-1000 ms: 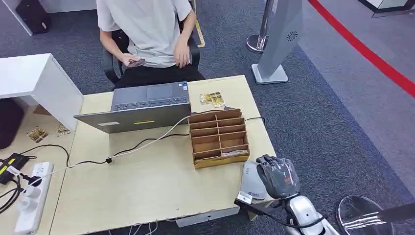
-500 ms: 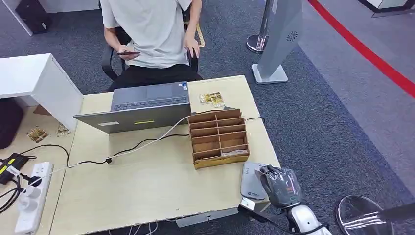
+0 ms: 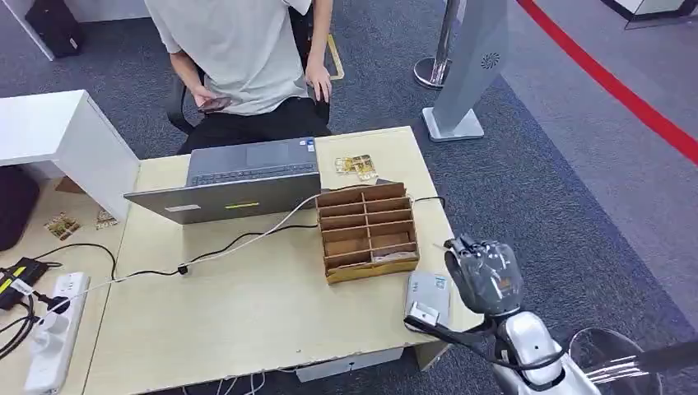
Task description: Pass the card to the sensor for recognition and then transmit it.
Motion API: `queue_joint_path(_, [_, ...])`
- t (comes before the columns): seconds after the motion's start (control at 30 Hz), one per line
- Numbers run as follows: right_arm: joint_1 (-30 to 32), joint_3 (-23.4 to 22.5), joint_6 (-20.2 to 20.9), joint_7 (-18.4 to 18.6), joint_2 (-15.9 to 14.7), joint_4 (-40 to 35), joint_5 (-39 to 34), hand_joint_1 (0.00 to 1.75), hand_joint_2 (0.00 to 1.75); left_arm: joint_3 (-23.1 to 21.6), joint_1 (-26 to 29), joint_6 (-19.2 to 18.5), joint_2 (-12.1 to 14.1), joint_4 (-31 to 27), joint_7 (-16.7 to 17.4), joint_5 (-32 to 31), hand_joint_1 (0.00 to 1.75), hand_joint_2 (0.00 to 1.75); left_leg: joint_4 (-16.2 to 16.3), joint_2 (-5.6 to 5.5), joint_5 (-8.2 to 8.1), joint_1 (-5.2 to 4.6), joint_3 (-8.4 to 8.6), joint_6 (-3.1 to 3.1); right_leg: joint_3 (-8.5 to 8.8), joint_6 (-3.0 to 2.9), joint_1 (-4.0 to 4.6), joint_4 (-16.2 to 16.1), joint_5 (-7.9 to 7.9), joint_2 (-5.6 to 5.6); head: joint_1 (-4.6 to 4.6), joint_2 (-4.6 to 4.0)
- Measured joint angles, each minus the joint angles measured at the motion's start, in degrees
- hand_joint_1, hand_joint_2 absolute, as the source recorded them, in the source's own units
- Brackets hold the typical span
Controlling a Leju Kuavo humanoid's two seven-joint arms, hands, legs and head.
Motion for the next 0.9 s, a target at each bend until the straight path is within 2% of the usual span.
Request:
queue_joint_path(0.17, [-11.3,-2.1,7.6,-2.3,-2.3,-5.8,-3.0,1.75,1.75,0.0,0.0,0.0,-0.1,0.0,0.0,-1.1,0.0,1.75,0.0,0.18,0.08,0.0,-0.05,0.03,-0.04,0.07,0.0,0.1,0.13,0.12,0.04,0.0])
queue_joint_path(0.3, [-24.6,-0.6,13.1,-3.4,-2.6,-4.1,-2.9,1.75,1.75,0.0,-0.4,-0.8,-0.2,0.0,0.5,-2.3,0.0,1.75,0.0,0.28,0.22,0.01,-0.06,0.07,-0.12,0.1,0.01,0.1,0.25,0.21,0.0,0.0])
queue_joint_path(0.4, [-32.3,2.4,14.9,-3.1,-2.2,0.2,-1.8,1.75,1.75,0.0,-0.5,-0.8,-0.3,0.0,0.5,-2.4,0.0,1.75,0.0,0.2,0.28,0.02,-0.1,0.05,-0.12,0.08,0.01,0.1,0.28,0.15,0.0,0.0])
queue_joint_path(0.7, [-49.2,14.1,17.6,0.7,3.8,19.8,2.4,1.75,1.75,0.0,-0.7,-1.0,-0.4,0.0,0.5,-3.2,0.0,1.75,0.1,0.15,0.35,0.02,-0.15,0.01,-0.23,0.06,0.01,0.2,0.31,0.14,0.0,0.0])
queue_joint_path(0.9, [-53.3,18.9,17.2,1.7,7.9,28.4,2.0,1.75,1.75,0.0,-0.7,-1.3,-0.4,0.0,0.5,-3.2,0.0,1.75,0.1,0.07,0.35,0.03,-0.19,0.01,-0.26,0.05,0.02,0.2,0.3,0.08,0.02,0.0])
